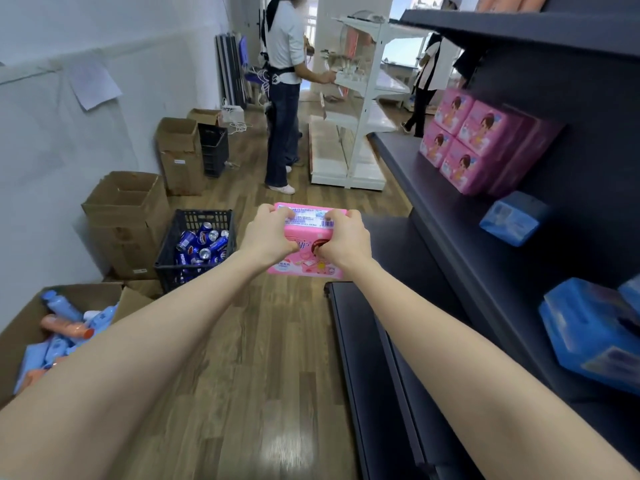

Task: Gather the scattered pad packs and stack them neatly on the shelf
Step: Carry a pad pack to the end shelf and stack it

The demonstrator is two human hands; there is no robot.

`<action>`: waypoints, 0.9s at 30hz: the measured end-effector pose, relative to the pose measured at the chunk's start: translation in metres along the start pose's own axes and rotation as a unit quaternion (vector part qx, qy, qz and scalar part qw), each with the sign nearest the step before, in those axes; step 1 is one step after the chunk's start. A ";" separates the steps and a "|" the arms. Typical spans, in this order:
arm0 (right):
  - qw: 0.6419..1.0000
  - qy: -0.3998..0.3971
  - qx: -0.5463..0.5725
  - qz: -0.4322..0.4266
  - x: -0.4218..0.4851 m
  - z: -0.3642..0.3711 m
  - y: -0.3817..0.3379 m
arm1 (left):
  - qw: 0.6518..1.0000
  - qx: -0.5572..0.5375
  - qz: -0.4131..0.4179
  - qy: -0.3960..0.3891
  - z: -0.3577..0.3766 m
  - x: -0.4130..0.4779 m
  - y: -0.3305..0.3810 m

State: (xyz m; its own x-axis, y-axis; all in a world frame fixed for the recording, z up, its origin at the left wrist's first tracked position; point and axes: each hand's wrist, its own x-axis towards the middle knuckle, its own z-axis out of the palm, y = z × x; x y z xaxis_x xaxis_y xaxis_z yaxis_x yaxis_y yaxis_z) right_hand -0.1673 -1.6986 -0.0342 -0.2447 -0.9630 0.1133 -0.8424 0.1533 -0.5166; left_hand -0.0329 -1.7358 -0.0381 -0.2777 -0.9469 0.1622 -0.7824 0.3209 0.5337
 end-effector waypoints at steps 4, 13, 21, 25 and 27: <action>1.000 0.006 0.002 -0.003 0.050 -0.003 0.008 | 1.000 -0.006 0.006 0.012 0.007 0.048 0.005; 1.000 0.000 -0.010 0.005 0.127 0.005 0.022 | 1.000 -0.013 0.002 -0.004 0.025 0.127 -0.002; 0.999 0.014 -0.011 0.027 0.201 0.028 0.011 | 0.999 -0.008 0.030 -0.020 0.027 0.206 -0.030; 0.998 0.032 -0.006 0.047 0.242 0.040 -0.003 | 0.998 -0.002 0.047 -0.031 0.019 0.257 -0.048; 0.997 0.041 -0.004 0.063 0.263 0.043 -0.011 | 0.997 0.001 0.064 -0.039 0.014 0.283 -0.055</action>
State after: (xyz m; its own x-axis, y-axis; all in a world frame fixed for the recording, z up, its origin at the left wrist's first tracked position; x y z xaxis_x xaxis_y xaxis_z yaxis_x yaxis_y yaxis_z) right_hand -0.2014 -1.9628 -0.0351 -0.3864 -0.9149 0.1167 -0.8063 0.2736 -0.5244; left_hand -0.0758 -2.0209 -0.0334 -0.4178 -0.8937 0.1637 -0.7386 0.4390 0.5116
